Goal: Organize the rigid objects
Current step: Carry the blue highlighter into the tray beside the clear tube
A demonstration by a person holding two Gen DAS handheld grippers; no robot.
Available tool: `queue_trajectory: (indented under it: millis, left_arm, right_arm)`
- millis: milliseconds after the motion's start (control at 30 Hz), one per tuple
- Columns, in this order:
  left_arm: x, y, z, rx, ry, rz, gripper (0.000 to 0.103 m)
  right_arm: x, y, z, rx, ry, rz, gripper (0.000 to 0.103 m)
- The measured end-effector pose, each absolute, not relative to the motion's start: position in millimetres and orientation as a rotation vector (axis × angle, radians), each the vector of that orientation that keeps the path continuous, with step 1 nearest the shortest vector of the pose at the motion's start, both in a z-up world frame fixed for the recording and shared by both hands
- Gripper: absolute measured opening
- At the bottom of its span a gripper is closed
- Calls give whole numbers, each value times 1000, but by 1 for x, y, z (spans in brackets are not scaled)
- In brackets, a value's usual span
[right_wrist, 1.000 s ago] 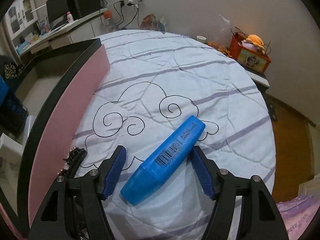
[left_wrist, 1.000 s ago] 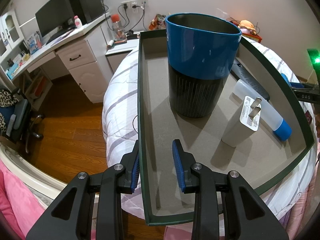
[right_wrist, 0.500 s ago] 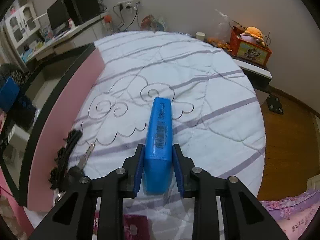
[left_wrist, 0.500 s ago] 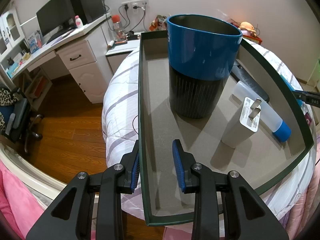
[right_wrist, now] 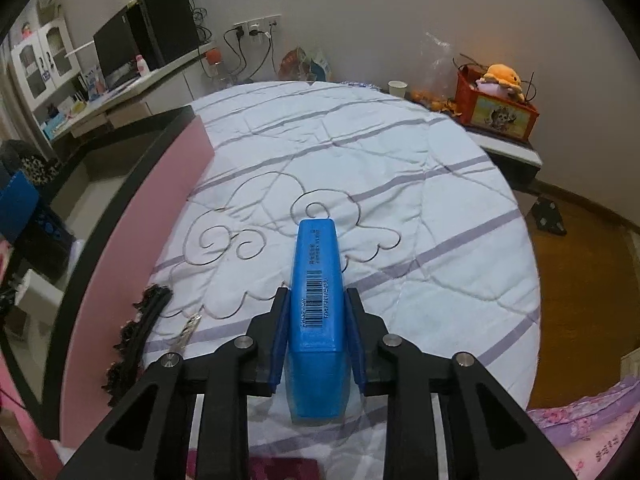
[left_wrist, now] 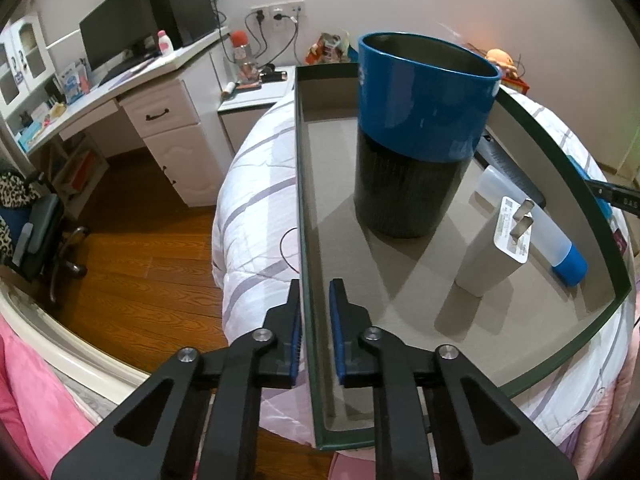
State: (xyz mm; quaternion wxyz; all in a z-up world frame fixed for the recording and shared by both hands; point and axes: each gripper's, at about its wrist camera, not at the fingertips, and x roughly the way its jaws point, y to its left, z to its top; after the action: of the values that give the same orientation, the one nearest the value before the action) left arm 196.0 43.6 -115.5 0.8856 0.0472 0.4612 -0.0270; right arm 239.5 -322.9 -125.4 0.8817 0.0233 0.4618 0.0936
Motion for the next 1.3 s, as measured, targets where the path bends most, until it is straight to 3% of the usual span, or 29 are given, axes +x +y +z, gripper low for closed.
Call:
queue_trajectory:
  millis: [133,967,1300]
  left_arm:
    - [197,48,-117,86,958,-58,5]
    - [198,52,-118,67,954,-66,6]
    - [198,50,-119,66,953,-68,6]
  right_arm:
    - [231,-321,-115,82,914,221,27]
    - [202,-255,-39,-48,749,293,27]
    - [203,-196,-36,-140,756,404,27]
